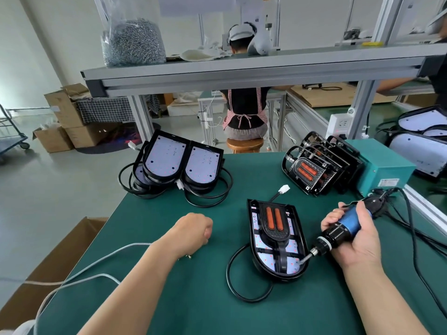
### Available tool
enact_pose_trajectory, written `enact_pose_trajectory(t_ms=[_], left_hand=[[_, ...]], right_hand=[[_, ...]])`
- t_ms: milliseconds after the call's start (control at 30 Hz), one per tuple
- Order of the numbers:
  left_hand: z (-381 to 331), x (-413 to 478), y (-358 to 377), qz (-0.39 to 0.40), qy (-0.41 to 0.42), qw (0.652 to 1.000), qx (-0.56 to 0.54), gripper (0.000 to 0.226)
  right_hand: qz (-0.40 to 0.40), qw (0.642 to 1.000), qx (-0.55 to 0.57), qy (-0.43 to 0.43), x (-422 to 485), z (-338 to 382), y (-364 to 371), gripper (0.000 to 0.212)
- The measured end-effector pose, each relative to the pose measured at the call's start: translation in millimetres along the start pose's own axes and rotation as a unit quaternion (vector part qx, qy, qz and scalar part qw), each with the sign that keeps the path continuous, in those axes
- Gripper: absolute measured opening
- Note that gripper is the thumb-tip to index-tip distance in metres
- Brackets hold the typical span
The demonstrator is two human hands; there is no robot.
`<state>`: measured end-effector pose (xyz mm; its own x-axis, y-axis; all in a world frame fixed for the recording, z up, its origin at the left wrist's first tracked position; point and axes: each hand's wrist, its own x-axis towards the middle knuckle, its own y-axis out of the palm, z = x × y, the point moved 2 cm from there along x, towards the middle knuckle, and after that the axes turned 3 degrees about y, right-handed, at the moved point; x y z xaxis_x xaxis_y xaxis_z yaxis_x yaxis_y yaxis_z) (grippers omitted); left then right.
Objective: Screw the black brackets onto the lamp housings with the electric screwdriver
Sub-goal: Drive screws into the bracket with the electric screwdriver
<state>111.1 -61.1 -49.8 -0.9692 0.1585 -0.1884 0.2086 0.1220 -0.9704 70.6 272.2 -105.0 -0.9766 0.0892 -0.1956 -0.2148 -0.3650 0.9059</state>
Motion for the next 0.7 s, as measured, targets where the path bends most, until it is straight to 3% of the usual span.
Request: enact_pose_trajectory(t_ms=[100,167,267,367,467,700], left_hand=[[-0.6,-0.4,0.6,0.006,-0.002,1.0,0.02,0.015],[-1.6,-1.9,2.3,-0.038,0.009,0.999,0.01,0.015],[-5.6,-7.3,4.0,-0.16,-0.001,0.977,-0.144,0.014],[-18.2,-15.4,2.7,-0.232,-0.035,0.902,-0.363,0.017],[-38.1,-23.6,3.1,-0.241,-0.052,0.806,-0.539,0.014],[-95.2,-40.3,11.8,-0.118,-0.055,0.608,-0.783,0.007]], right_hand=[[0.001,1.0,0.0,0.004,-0.4,-0.2,-0.5,0.031],[0.001,1.0,0.001,0.008,-0.5,-0.4,-0.4,0.031],[-0.005,1.0,0.005,0.011,-1.7,-0.8,0.5,0.032],[-0.013,1.0,0.021,0.01,-3.8,-0.7,1.0,0.031],[-0.022,0.999,0.044,0.007,-6.4,1.3,4.2,0.031],[-0.079,0.991,0.105,0.0,-24.3,5.7,26.0,0.025]])
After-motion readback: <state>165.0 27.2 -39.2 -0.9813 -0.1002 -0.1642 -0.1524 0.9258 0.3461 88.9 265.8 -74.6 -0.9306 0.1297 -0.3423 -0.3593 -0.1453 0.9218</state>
